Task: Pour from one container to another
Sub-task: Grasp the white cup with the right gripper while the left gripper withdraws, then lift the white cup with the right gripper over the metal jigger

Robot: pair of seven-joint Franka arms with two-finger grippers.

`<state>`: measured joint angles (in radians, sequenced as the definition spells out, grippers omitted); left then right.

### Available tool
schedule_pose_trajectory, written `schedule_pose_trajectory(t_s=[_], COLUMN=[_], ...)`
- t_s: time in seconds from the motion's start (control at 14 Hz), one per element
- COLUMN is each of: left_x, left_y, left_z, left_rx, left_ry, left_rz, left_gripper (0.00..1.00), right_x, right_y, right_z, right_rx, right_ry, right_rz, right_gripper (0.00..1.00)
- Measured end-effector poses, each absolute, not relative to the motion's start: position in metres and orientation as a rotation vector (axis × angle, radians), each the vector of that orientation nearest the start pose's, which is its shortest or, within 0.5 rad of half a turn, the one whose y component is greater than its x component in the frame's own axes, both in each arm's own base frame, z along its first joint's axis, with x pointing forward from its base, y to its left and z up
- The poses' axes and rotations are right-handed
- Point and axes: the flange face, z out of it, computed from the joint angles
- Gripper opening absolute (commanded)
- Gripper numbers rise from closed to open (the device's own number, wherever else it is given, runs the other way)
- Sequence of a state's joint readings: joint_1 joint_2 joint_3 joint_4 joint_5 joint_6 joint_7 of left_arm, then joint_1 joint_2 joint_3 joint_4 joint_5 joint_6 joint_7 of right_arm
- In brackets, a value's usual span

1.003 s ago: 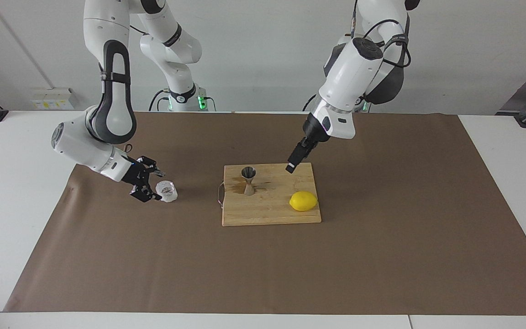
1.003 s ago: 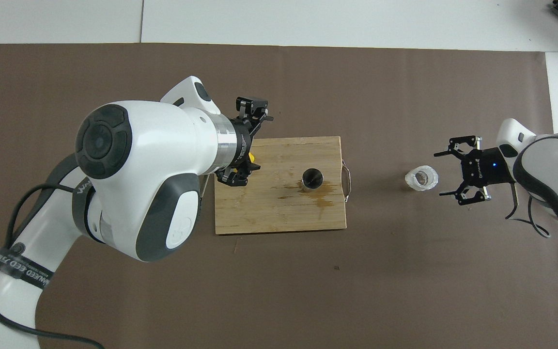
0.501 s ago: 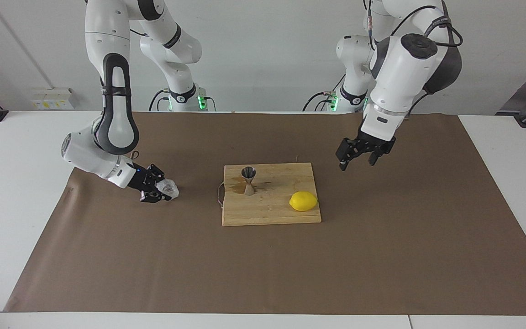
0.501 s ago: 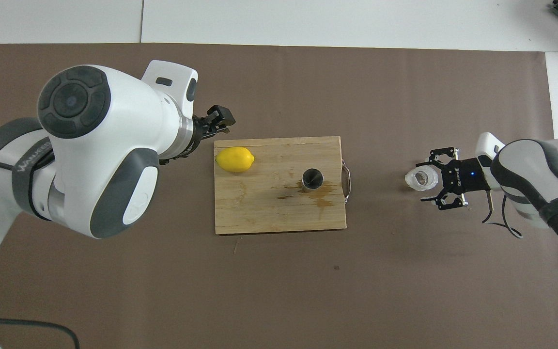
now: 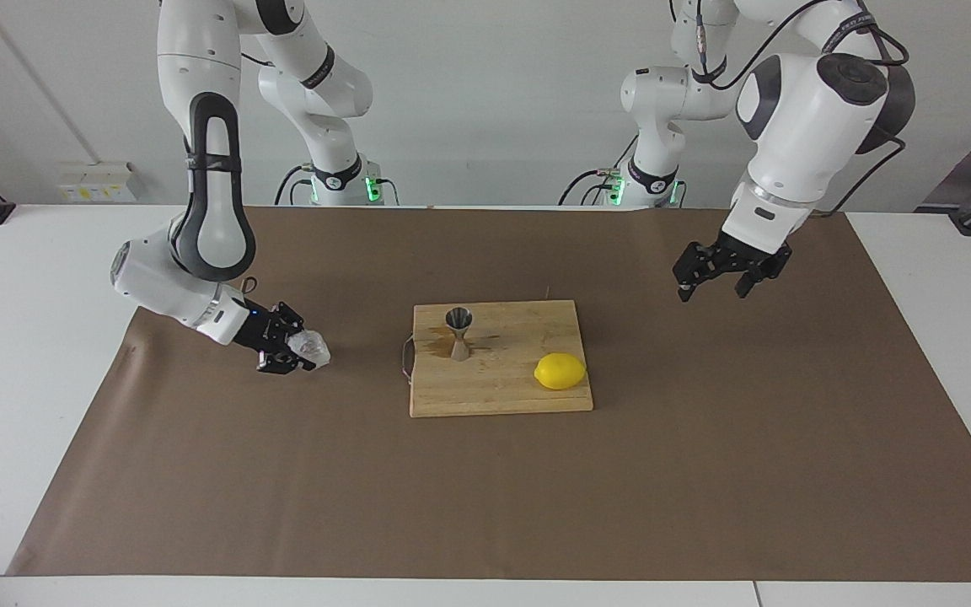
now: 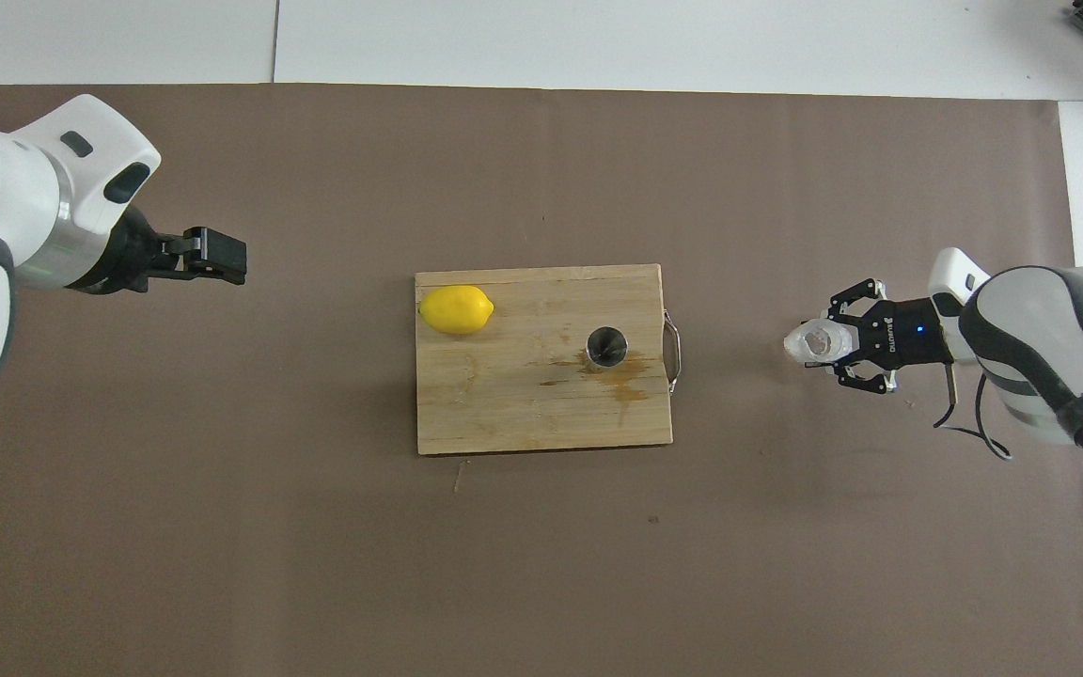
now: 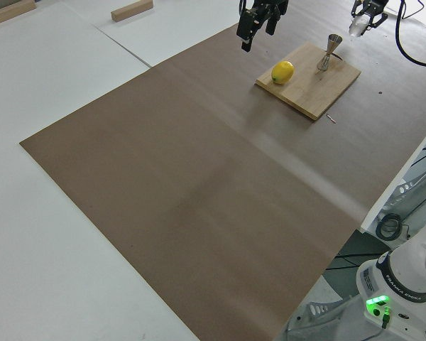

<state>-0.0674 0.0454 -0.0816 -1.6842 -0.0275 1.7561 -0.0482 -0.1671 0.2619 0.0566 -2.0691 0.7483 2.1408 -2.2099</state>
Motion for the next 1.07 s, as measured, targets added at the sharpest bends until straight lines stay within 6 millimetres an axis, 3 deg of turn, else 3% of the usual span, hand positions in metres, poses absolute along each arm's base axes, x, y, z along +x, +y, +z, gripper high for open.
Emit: schedule_pose_trajectory(t_s=[0.21, 0.57, 1.07], left_x=[0.566, 0.541, 0.53], left_y=[-0.072, -0.061, -0.067], left_z=[0.571, 0.608, 0.621], left_rx=[-3.148, -3.135, -3.13], left_ry=[0.22, 0.292, 0.319], left_rz=[-0.009, -0.027, 0.021], left_gripper=[1.0, 1.0, 1.0], right_x=[0.579, 0.583, 0.589], right_y=[0.001, 0.06, 0.15], right_z=[0.314, 0.336, 0.405], right_rx=[2.38, 2.472, 2.389], right_ry=[2.428, 2.373, 2.248], right_rz=[0.824, 0.757, 0.428], right_gripper=[0.0, 0.0, 0.0])
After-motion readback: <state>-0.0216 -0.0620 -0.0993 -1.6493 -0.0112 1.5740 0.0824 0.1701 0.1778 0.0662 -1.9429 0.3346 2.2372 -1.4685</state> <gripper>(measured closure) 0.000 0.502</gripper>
